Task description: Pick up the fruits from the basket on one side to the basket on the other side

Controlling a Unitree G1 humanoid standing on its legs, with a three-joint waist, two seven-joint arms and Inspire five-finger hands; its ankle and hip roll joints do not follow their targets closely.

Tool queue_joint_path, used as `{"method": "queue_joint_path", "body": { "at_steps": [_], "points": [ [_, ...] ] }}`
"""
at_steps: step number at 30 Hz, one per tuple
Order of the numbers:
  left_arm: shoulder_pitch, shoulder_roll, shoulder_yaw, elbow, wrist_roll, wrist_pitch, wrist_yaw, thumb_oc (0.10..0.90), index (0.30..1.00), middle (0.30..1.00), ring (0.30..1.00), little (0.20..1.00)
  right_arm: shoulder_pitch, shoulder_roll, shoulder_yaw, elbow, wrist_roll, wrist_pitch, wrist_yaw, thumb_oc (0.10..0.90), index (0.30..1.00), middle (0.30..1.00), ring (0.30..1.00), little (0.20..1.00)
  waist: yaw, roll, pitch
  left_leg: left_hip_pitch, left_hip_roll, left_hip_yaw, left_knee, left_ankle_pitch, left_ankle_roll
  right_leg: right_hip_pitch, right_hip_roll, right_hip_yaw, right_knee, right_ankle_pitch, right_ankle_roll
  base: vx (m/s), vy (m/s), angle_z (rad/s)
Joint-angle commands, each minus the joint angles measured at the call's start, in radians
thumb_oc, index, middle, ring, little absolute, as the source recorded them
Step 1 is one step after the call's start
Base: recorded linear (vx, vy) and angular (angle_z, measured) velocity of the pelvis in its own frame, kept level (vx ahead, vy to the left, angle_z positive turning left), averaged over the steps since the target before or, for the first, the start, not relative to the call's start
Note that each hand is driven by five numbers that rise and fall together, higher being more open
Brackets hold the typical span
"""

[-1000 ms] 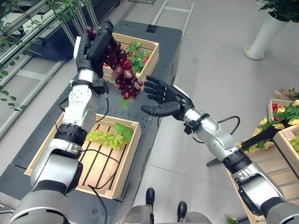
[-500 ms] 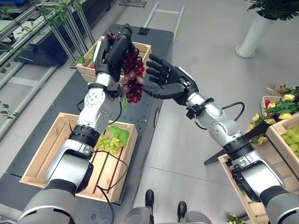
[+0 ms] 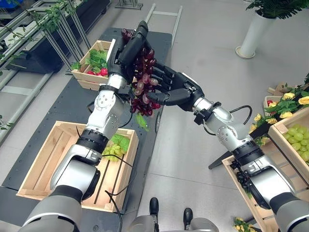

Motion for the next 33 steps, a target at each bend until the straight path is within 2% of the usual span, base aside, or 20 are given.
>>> {"method": "queue_joint_path", "body": {
  "at_steps": [1, 13, 33],
  "points": [
    [-0.138, -0.059, -0.002, 0.020, -0.056, -0.090, -0.026, 0.400, 0.300, 0.300, 0.300, 0.300, -0.052, 0.028, 0.017, 0.034, 0.039, -0.071, 0.067, 0.800, 0.900, 0.900, 0.900, 0.900, 0.022, 0.024, -0.249, 0.062, -0.039, -0.020, 0.001, -0.175, -0.043, -0.057, 0.055, -0.005, 0.002, 0.003, -0.047, 0.00, 0.000, 0.00],
    [-0.119, -0.090, 0.000, -0.031, -0.139, -0.039, -0.076, 0.400, 0.300, 0.300, 0.300, 0.300, -0.106, 0.065, 0.020, 0.049, 0.090, -0.095, 0.074, 0.800, 0.900, 0.900, 0.900, 0.900, 0.041, 0.021, -0.254, 0.066, -0.038, -0.035, 0.001, -0.177, -0.043, -0.049, 0.054, -0.015, 0.002, -0.001, -0.048, 0.00, 0.000, 0.00],
    [-0.116, -0.123, -0.019, -0.114, -0.176, 0.021, -0.110, 0.400, 0.300, 0.300, 0.300, 0.300, -0.143, 0.102, 0.022, 0.109, 0.126, -0.084, 0.058, 0.800, 0.900, 0.900, 0.900, 0.900, 0.052, 0.022, -0.258, 0.071, -0.035, -0.042, 0.001, -0.181, -0.044, -0.043, 0.051, -0.019, 0.002, -0.003, -0.047, 0.00, 0.000, 0.00]
  ]
}}
